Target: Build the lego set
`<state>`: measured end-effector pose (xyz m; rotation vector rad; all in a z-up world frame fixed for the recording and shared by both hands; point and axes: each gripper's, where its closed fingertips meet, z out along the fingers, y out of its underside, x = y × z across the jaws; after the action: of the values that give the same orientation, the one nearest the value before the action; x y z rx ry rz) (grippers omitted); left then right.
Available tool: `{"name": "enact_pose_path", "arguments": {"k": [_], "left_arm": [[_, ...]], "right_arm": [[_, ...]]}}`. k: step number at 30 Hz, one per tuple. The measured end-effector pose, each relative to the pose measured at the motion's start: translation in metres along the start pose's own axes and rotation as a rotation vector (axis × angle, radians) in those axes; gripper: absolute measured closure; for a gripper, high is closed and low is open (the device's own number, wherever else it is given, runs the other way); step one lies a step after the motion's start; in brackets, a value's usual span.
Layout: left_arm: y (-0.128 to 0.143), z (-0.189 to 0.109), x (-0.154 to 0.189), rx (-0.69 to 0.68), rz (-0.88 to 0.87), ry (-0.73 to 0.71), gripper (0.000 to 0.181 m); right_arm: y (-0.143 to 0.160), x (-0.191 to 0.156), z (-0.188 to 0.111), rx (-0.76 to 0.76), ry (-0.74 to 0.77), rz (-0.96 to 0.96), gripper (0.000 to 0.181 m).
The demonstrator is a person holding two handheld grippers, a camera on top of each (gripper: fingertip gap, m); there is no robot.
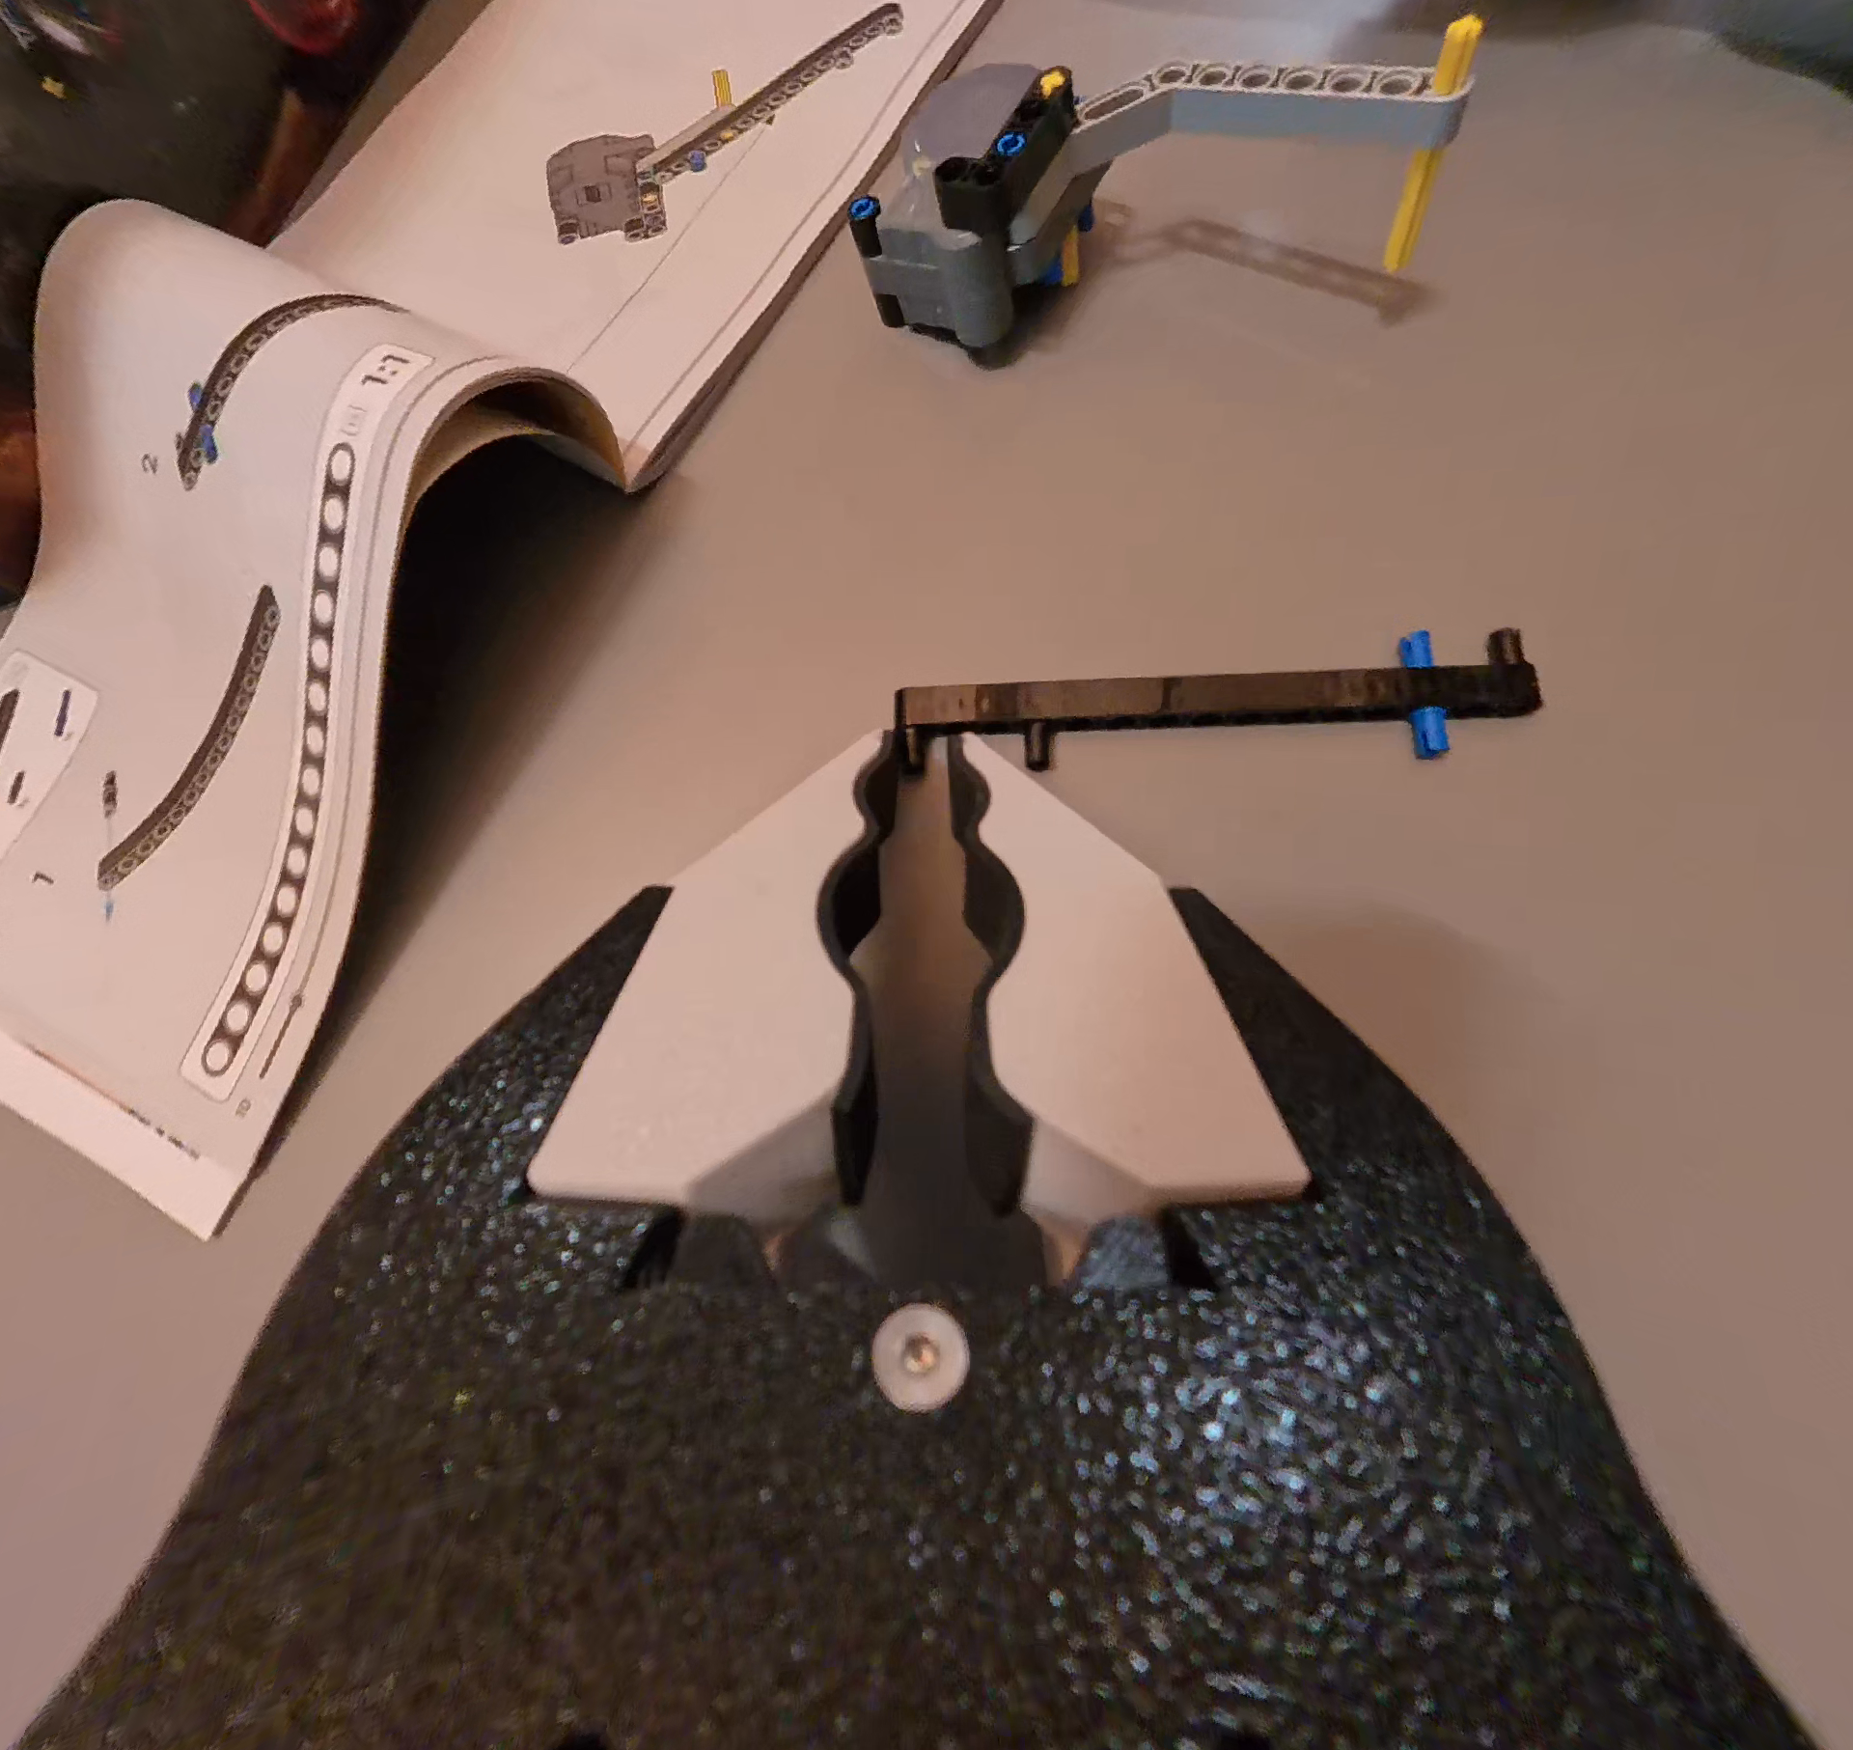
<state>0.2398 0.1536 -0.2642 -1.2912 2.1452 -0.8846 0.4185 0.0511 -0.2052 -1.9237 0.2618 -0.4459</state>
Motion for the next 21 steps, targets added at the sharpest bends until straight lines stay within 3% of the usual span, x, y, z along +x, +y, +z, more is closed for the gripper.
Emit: {"name": "enact_pose_path", "arguments": {"k": [11, 17, 21], "left_arm": [[0.004, -0.007, -0.003, -0.028, 0.016, 0.03, 0.164], [-0.005, 0.005, 0.004, -0.009, 0.021, 0.041, 0.179], [-0.013, 0.007, 0.001, 0.01, 0.041, -0.01, 0.179]], "right_arm": [[0.001, -0.001, 0.001, -0.008, -0.005, -0.006, 0.161], [0.004, 0.003, 0.0, -0.021, 0.012, -0.028, 0.161], [0.007, 0.01, -0.007, -0.03, 0.016, -0.011, 0.159]]}}
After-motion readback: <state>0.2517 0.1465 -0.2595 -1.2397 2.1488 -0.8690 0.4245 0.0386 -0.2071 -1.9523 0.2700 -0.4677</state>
